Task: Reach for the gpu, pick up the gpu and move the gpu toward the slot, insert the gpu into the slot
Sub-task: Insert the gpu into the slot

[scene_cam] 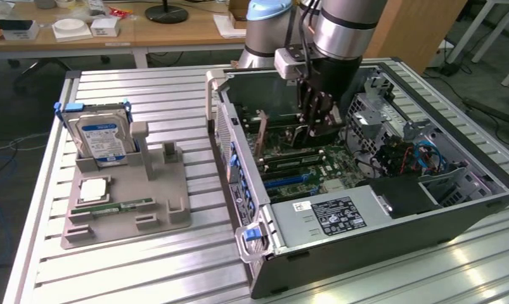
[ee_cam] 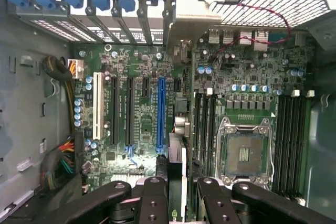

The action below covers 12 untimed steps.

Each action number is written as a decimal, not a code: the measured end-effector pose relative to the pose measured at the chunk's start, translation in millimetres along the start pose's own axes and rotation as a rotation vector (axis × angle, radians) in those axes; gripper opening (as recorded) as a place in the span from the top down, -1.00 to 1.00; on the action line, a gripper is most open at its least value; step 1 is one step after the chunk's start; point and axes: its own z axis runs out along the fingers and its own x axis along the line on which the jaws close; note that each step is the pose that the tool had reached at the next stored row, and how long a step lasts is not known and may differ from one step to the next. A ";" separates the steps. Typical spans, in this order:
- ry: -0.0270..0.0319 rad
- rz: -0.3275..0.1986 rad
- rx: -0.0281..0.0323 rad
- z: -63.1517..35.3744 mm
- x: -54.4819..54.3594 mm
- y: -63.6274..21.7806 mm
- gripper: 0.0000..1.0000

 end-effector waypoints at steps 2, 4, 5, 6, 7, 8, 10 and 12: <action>0.0003 0.000 0.0014 0.9 0.1 0.1 0.47; 0.0002 0.000 0.0081 2.5 0.0 0.2 0.47; 0.0004 0.000 0.0115 2.9 0.1 0.2 0.47; 0.0006 -0.001 0.0129 3.0 0.1 0.1 0.47; 0.0004 -0.001 0.0130 3.4 0.3 0.1 0.47; 0.0002 -0.001 0.0131 4.0 1.5 0.2 0.47; 0.0002 -0.001 0.0132 4.8 5.7 0.3 0.47; 0.0003 -0.001 0.0132 5.3 10.0 0.3 0.47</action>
